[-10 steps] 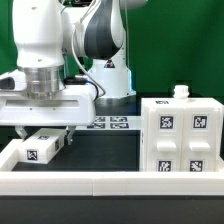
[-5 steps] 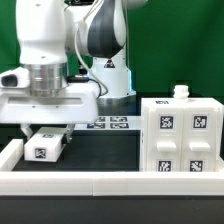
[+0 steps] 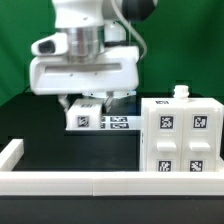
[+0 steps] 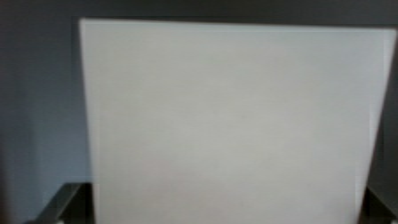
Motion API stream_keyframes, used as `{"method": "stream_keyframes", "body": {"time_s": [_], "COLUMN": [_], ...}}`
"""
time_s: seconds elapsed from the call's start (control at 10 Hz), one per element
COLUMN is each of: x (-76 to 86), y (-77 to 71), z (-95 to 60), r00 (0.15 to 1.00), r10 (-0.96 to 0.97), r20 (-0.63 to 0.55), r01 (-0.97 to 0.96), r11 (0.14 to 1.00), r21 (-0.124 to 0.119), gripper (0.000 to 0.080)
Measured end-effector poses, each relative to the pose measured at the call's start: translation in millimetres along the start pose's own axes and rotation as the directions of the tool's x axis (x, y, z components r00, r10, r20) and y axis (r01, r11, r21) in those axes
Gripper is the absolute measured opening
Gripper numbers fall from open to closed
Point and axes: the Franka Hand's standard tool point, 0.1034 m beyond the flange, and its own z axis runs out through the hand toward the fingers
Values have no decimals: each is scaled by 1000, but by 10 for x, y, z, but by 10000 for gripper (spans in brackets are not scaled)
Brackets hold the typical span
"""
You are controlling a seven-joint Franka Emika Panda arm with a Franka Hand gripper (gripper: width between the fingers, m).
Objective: Assemble cabinet
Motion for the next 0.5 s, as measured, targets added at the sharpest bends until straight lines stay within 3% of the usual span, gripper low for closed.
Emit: {"method": "stream_keyframes", "body": {"time_s": [0.3,0.5], "x": [165,321], "y": [-400,-520], "z": [-419,-607], "r00": [999,998], "r10": [44,61], "r20": [4,16], "r01": [-44,-62], "r11": [999,998], "r21": [15,24], "gripper": [561,561]}}
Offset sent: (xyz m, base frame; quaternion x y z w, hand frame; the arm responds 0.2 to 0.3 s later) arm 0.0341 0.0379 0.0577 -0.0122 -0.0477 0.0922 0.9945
